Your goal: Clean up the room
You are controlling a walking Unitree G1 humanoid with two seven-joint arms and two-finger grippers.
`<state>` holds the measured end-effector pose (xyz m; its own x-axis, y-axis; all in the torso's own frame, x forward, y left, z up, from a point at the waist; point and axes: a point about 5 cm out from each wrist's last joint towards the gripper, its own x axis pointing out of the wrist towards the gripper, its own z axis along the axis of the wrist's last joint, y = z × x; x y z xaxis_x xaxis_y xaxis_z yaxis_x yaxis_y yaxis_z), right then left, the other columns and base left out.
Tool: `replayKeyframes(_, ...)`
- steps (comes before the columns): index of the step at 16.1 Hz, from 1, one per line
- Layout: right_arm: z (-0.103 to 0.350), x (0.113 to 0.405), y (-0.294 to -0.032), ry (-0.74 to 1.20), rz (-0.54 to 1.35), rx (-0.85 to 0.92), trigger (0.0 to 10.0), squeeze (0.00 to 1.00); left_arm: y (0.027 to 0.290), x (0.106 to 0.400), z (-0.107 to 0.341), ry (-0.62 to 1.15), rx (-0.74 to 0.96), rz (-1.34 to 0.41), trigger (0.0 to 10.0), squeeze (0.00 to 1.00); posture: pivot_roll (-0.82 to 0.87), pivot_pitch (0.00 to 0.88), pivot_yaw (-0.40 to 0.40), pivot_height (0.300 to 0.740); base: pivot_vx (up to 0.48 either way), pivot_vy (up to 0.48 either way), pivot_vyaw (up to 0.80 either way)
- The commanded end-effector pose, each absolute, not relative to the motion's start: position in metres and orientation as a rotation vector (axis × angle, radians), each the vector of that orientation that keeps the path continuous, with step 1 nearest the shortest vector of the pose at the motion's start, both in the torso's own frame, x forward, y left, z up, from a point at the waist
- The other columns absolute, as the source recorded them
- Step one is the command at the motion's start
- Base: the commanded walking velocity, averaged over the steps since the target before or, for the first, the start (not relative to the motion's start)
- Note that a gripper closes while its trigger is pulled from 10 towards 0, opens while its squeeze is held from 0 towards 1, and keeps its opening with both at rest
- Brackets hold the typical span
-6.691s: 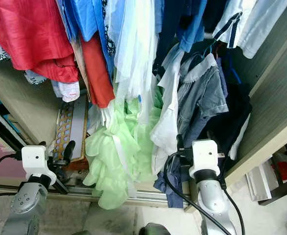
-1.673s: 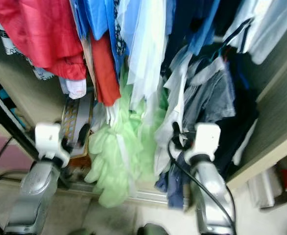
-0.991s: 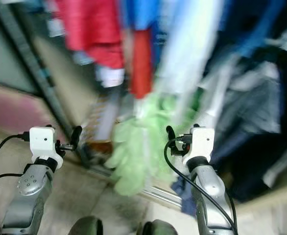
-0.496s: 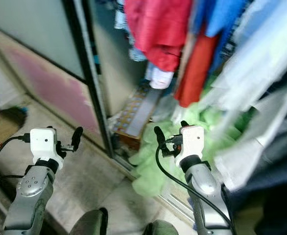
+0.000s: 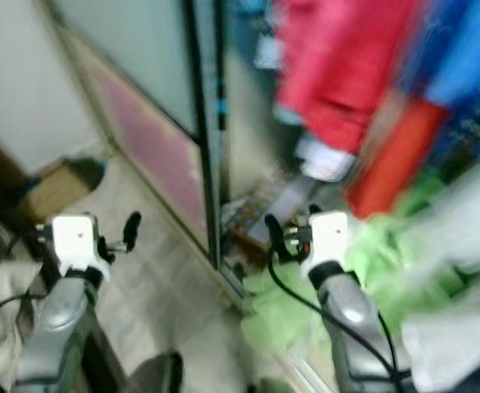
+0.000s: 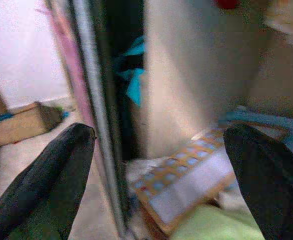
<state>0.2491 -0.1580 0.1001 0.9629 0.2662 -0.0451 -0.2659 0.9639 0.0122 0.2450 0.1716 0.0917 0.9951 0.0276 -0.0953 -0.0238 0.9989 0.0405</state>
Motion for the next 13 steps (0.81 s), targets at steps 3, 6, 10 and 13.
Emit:
replayKeyframes(3, 0.098, 0.246, -0.160, 0.054, 0.256, 0.012, 10.0, 0.00, 0.175, 0.243, 0.094, 0.086, 0.056, 0.042, 10.0, 0.00, -0.03, 0.071, -0.049, 0.740, 0.000, 0.000, 0.80)
replayKeyframes(6, 0.098, 0.244, -0.163, 0.057, 0.236, 0.031, 10.0, 0.00, 0.181, 0.239, 0.104, 0.080, 0.010, 0.123, 10.0, 0.00, -0.03, 0.073, -0.043, 0.740, 0.000, 0.000, 0.51)
replayKeyframes(10, 0.096, 0.226, -0.176, 0.088, 0.210, 0.029, 10.0, 0.00, 0.191, 0.217, 0.093, 0.130, 0.043, 0.122, 10.0, 0.00, -0.03, 0.079, -0.043, 0.740, 0.000, 0.000, 0.00)
replayKeyframes(13, 0.094, 0.225, -0.179, 0.097, 0.209, 0.009, 10.0, 0.00, 0.190, 0.218, 0.093, 0.148, 0.039, 0.119, 10.0, 0.00, -0.04, 0.086, -0.045, 0.740, 0.000, 0.000, 0.53)
